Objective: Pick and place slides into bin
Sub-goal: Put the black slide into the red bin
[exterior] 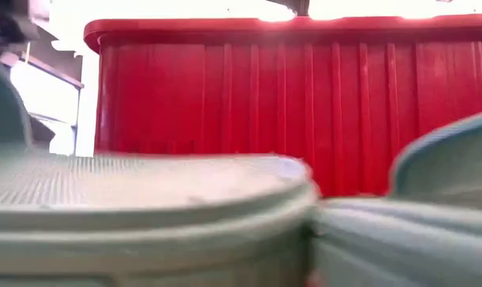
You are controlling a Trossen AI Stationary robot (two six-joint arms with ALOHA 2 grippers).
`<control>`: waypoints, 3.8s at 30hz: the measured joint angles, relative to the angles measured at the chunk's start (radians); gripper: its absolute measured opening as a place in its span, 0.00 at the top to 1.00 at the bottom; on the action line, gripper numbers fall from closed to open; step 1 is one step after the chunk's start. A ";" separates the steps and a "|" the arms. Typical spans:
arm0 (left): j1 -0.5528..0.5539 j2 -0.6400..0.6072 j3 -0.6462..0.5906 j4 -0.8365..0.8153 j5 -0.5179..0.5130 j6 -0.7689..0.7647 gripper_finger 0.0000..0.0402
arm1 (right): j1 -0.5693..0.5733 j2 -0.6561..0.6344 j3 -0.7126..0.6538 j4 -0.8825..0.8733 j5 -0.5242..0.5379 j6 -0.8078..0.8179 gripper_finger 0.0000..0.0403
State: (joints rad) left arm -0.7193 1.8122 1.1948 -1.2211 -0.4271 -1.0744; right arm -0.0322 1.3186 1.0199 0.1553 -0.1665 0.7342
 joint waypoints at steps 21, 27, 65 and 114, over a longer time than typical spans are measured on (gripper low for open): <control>0.035 -0.021 0.650 -0.353 -0.458 0.534 0.99 | 0.000 0.000 0.000 0.076 -0.012 -0.030 0.49; 0.178 -0.043 0.747 -0.351 -0.494 0.766 0.99 | 0.009 -0.026 0.001 0.324 -0.101 -0.004 0.49; 0.928 -0.007 0.213 0.763 0.177 1.725 0.99 | 0.231 -0.426 0.000 -0.387 0.652 -0.153 0.49; 1.000 -0.008 0.414 0.423 0.353 1.572 0.33 | 0.263 -0.429 0.000 -0.555 0.635 -0.008 0.49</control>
State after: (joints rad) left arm 0.2810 1.8046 1.6087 -0.7979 -0.0742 0.4973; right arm 0.2310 0.8899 1.0199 -0.3993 0.4683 0.7259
